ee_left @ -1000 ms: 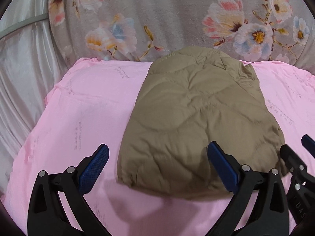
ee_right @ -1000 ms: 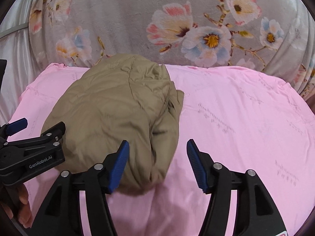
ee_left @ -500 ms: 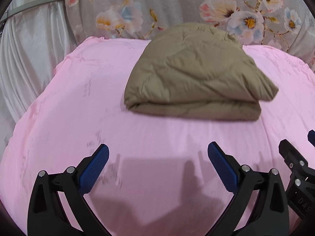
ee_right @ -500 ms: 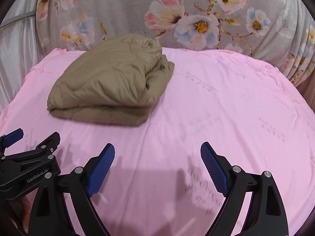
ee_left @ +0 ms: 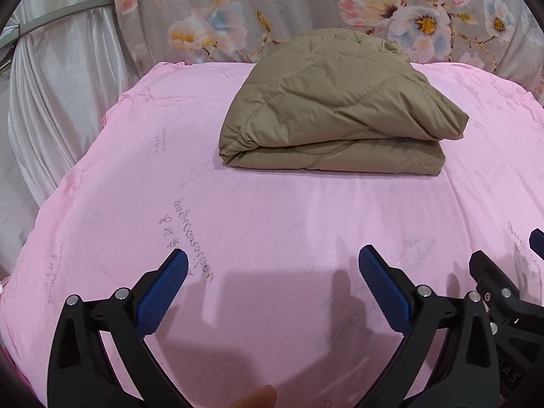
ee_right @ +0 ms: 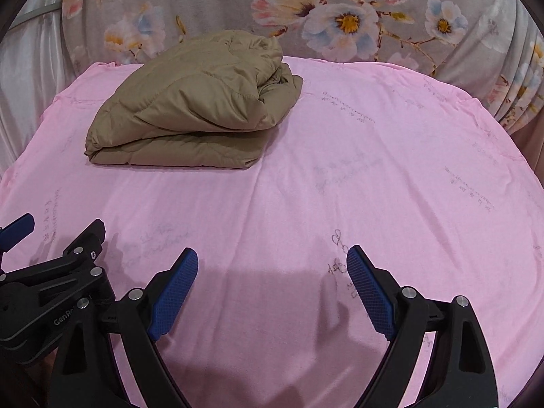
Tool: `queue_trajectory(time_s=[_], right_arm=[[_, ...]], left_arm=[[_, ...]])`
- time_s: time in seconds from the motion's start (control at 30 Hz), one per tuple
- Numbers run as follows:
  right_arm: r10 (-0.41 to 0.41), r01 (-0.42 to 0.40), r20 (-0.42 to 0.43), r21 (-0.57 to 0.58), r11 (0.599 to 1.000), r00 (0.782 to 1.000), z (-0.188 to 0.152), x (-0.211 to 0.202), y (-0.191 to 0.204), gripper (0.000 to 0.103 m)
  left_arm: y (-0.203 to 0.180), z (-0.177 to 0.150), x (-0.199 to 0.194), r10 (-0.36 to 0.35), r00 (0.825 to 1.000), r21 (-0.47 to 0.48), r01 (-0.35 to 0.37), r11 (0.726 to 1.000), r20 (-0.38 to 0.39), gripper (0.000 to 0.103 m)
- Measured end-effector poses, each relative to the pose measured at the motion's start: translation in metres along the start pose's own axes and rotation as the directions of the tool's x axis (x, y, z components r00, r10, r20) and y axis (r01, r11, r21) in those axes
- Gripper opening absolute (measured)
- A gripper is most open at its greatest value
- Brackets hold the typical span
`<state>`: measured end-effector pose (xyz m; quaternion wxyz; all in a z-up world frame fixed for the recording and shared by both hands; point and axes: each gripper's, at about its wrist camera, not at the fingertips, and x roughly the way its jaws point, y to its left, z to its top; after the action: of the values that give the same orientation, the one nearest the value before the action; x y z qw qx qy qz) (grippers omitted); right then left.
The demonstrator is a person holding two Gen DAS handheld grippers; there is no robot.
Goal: Fold large clothes
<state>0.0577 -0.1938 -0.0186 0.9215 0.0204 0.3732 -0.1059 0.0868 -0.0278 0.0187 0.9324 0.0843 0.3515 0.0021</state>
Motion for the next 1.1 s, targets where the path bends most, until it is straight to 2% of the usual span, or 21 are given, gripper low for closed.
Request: queue_trajectory(time_s=[1.1], right_arm=[[0.009, -0.009, -0.004, -0.002, 1.000, 1.000, 0.0002, 0.0009, -0.0016, 0.087]], left_arm=[[0.0021, 0.0004, 0.0017, 0.009, 1.000, -0.003, -0.009, 1.000, -0.005, 0.098]])
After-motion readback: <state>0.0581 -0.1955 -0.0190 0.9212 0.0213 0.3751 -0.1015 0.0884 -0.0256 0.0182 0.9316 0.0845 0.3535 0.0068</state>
